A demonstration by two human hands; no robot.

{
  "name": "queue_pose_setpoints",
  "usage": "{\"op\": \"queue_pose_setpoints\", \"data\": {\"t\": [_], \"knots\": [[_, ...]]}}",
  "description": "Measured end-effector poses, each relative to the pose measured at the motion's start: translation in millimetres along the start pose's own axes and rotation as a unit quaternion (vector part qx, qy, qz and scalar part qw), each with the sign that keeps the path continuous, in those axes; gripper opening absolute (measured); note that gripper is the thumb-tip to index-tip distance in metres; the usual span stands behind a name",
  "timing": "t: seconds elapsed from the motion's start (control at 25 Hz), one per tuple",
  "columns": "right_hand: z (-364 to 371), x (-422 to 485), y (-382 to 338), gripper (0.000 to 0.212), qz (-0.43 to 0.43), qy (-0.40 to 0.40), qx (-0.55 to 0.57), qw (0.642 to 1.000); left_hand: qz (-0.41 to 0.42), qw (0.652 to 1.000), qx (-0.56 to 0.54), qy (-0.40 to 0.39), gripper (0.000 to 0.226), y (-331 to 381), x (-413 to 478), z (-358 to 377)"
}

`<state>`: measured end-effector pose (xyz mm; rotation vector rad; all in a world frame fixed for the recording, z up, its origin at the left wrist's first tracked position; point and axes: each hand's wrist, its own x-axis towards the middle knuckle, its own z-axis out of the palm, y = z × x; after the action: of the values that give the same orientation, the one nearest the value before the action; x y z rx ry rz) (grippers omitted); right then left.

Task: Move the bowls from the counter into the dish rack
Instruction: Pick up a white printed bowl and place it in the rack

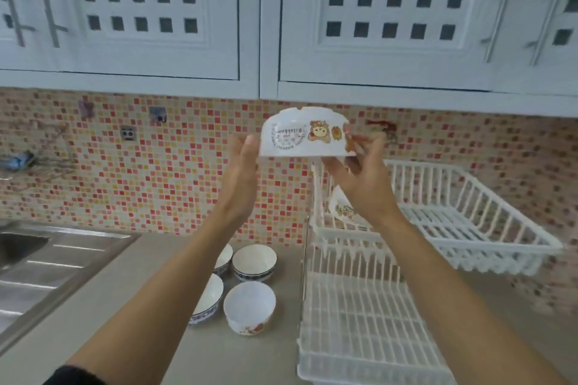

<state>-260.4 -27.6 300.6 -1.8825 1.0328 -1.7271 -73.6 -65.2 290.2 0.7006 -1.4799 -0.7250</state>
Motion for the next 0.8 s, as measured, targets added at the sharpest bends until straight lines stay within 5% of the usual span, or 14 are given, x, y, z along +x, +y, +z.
{"op": "queue_pose_setpoints", "data": {"t": [0.08,0.24,0.36,0.52,0.6,0.8], "knots": [[-36,0,2,0.051,-0.017,-0.028,-0.018,0.999,-0.006,0.999,0.025,-0.025,0.065,7,6,28],[-90,-4,18,0.052,0.003,-0.097,-0.010,0.995,-0.043,0.998,0.045,-0.014,0.034,16,17,84],[-115,-2,38,0.048,0.018,-0.060,-0.005,0.998,-0.059,0.996,0.055,-0.030,0.035,6,25,116],[-138,6,67,0.073,0.036,0.004,-0.080,0.996,-0.048,0.987,0.148,-0.037,0.049,-12,41,156],[-142,11,85,0.086,0.055,0.019,-0.135,0.989,-0.071,0.984,0.156,-0.057,0.036,-21,44,171],[-146,29,122,0.092,0.172,-0.075,-0.225,0.956,-0.154,0.978,0.136,-0.041,0.052,-50,48,191]]}}
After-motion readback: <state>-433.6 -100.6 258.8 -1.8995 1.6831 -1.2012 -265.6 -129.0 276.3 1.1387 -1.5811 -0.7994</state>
